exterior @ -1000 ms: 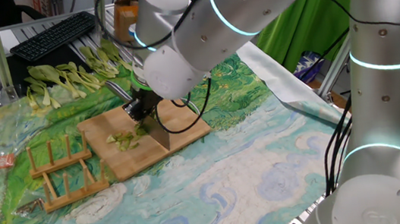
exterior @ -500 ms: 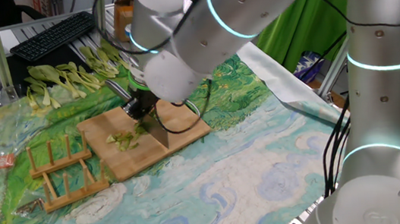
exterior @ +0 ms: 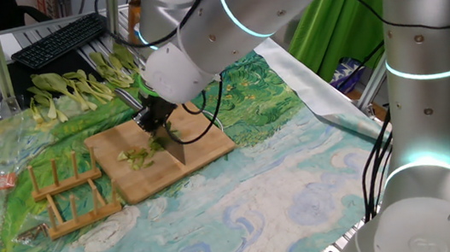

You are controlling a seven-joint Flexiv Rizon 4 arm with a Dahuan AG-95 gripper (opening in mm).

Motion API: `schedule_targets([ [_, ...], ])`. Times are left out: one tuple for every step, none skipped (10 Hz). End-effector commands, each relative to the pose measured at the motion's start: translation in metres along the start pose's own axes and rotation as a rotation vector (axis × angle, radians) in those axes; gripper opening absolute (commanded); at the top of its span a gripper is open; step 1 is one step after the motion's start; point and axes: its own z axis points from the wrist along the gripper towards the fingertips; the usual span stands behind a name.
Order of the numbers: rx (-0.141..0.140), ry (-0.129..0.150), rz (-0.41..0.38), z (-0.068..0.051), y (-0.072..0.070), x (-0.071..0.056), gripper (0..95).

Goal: Chop the pakchoi

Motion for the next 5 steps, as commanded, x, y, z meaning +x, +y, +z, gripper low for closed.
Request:
schedule_targets([
  [-0.001, 0.011, 0.006, 0.0024, 0.0015, -0.0001, 0.0],
  [0.003, 0.016, 0.007, 0.0015, 0.0015, 0.0023, 0.0],
  [0.001, 0.018, 0.007, -0.002, 0.0011, 0.0032, 0.0],
  [0.001, 0.016, 0.006, -0.0045, 0.0007, 0.0037, 0.0],
  [-0.011, 0.015, 0.015, -0.0034, 0.001, 0.0038, 0.0],
])
